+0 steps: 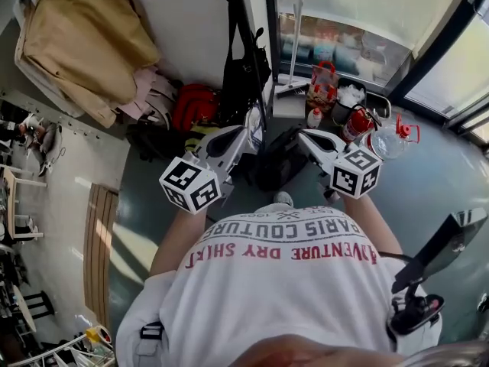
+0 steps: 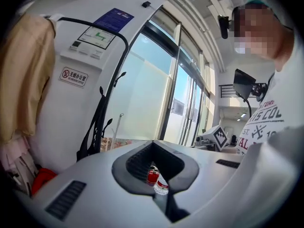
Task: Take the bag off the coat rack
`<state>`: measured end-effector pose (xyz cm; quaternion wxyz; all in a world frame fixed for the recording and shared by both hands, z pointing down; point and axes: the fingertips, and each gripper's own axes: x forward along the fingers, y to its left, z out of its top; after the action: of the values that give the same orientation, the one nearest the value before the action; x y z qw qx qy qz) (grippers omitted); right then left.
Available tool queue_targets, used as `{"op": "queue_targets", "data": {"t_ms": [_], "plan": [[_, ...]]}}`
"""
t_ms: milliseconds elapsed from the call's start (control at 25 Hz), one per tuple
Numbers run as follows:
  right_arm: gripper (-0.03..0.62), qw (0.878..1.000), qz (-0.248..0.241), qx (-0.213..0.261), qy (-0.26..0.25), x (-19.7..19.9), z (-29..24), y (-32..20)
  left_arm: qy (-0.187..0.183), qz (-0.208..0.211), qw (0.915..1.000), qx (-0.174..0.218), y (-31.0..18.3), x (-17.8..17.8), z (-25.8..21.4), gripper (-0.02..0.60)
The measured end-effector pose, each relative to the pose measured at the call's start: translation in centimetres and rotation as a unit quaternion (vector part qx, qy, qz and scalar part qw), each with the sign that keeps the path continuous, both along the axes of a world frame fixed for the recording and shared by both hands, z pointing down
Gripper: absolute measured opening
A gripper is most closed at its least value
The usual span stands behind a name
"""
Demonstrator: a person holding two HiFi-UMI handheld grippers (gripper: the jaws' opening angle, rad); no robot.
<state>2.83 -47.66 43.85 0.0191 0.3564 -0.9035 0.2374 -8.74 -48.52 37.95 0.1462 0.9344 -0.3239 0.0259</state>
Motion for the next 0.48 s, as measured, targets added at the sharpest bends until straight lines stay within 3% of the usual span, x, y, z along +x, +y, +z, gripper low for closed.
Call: {"op": "queue_targets", "data": {"t_ms": [120,280,480], "plan": [[0.002,1.000,0.002,-0.007,-0.001,1.0,0.5,-3.4,0.007,0.000,1.0000,0.004,-3.2,0.7,0.0,0.002],[0.002,1.000,-0.006,-0.005,0.003,1.2,0.3,-6.1,0.008,-0.001,0.9998,-0.017,-6.1,1.1,0.6,0.002],[0.002,1.000,-0.017,0.000,0.010,1.4,-0.3,-8.6,-0.016,-0.012,0.9997,-0.011,-9.2,1.3,0.1,0.002]]}}
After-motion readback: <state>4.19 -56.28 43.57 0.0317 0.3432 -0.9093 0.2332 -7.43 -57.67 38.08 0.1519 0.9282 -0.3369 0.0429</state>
